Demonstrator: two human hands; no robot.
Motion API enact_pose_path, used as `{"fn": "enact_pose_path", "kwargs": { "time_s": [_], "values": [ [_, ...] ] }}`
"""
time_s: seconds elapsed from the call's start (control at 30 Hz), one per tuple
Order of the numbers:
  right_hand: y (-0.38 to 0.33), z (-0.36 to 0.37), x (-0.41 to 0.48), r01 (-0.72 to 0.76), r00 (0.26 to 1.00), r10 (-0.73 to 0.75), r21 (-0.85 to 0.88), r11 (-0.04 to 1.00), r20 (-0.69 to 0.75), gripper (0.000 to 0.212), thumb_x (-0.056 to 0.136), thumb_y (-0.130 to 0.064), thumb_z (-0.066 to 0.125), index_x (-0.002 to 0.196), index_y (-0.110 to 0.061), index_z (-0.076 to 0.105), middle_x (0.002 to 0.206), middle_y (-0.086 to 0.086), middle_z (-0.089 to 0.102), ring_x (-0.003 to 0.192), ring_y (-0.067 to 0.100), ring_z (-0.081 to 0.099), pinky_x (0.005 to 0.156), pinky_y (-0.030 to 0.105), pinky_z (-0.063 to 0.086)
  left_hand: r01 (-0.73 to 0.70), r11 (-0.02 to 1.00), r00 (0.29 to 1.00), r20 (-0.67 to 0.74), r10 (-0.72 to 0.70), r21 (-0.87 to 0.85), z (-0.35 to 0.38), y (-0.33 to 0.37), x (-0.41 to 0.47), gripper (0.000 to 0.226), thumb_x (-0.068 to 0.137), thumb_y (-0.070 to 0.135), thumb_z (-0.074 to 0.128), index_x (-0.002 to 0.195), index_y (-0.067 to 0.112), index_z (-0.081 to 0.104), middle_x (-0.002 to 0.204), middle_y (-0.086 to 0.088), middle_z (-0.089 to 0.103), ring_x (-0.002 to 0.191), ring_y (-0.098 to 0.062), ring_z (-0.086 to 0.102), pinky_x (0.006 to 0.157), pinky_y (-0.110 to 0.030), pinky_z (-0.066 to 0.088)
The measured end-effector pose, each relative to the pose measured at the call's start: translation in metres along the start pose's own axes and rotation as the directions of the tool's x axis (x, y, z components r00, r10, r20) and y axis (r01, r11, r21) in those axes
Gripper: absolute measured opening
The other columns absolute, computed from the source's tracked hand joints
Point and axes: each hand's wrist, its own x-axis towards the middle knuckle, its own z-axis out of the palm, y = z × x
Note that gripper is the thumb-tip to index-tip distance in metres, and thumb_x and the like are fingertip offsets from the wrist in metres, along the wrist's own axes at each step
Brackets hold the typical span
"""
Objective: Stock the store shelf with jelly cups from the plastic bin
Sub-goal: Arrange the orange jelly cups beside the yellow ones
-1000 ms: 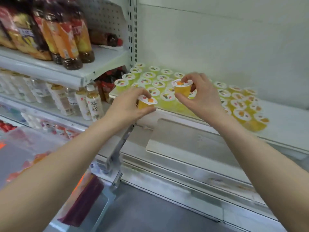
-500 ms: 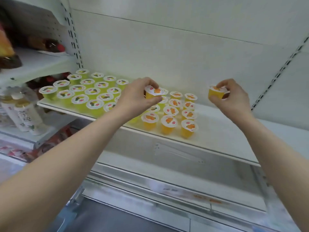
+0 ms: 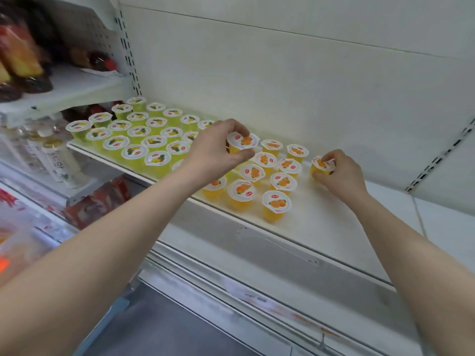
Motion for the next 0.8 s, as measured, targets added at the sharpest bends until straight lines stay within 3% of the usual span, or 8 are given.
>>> {"fn": "enact_pose_path", "kwargs": {
  "time_s": [0.33, 0.43, 0.5, 0.63, 0.8],
  "values": [
    [0.009, 0.009, 0.021, 0.09, 0.996, -0.09, -0.037, 0.995, 0.001, 0.035, 0.083, -0.032, 0.072, 0.111, -0.018, 0.055, 0.107, 0.01, 0.058, 0.095, 0.03, 0.058, 0.075, 0.031, 0.036, -0.053, 0.998, 0.998, 0.044, 0.054, -0.023, 0.019, 0.019, 0.02, 0.032, 0.076, 0.04, 0.076, 0.103, 0.033, 0.06, 0.107, 0.008, 0.061, 0.092, -0.011, 0.06, 0.082, -0.038, 0.053],
    [0.012, 0.004, 0.02, 0.136, 0.99, -0.131, -0.104, 0.985, 0.052, 0.036, 0.085, -0.032, 0.07, 0.115, -0.021, 0.054, 0.111, 0.009, 0.056, 0.097, 0.031, 0.059, 0.074, 0.031, 0.037, -0.092, 0.995, 0.991, 0.097, 0.096, -0.045, 0.03, 0.03, 0.025, 0.035, 0.074, 0.037, 0.076, 0.104, 0.032, 0.059, 0.106, 0.007, 0.06, 0.092, -0.01, 0.06, 0.081, -0.038, 0.054],
    [0.014, -0.006, 0.019, 0.191, 0.978, -0.174, -0.155, 0.969, 0.119, 0.044, 0.084, -0.029, 0.071, 0.123, -0.021, 0.054, 0.122, 0.009, 0.054, 0.106, 0.031, 0.058, 0.081, 0.033, 0.041, -0.124, 0.991, 0.981, 0.144, 0.131, -0.057, 0.041, 0.04, 0.028, 0.036, 0.073, 0.034, 0.075, 0.105, 0.031, 0.058, 0.106, 0.007, 0.059, 0.092, -0.01, 0.06, 0.082, -0.038, 0.053],
    [0.02, -0.03, 0.021, 0.282, 0.955, -0.252, -0.228, 0.932, 0.154, 0.057, 0.084, -0.026, 0.068, 0.137, -0.019, 0.05, 0.137, 0.011, 0.047, 0.121, 0.032, 0.05, 0.099, 0.038, 0.04, -0.221, 0.975, 0.939, 0.271, 0.213, -0.001, 0.069, 0.063, 0.037, 0.036, 0.073, 0.032, 0.074, 0.105, 0.03, 0.057, 0.103, 0.007, 0.058, 0.094, -0.011, 0.056, 0.083, -0.033, 0.048],
    [0.032, -0.057, 0.017, 0.284, 0.958, -0.283, -0.342, 0.896, 0.054, 0.05, 0.092, -0.032, 0.06, 0.138, -0.018, 0.049, 0.138, 0.012, 0.049, 0.122, 0.035, 0.048, 0.099, 0.046, 0.041, -0.43, 0.871, 0.87, 0.368, 0.328, 0.239, 0.115, 0.078, 0.046, 0.037, 0.076, 0.045, 0.069, 0.106, 0.026, 0.058, 0.102, 0.005, 0.065, 0.103, -0.02, 0.051, 0.081, -0.033, 0.041]
  ]
}}
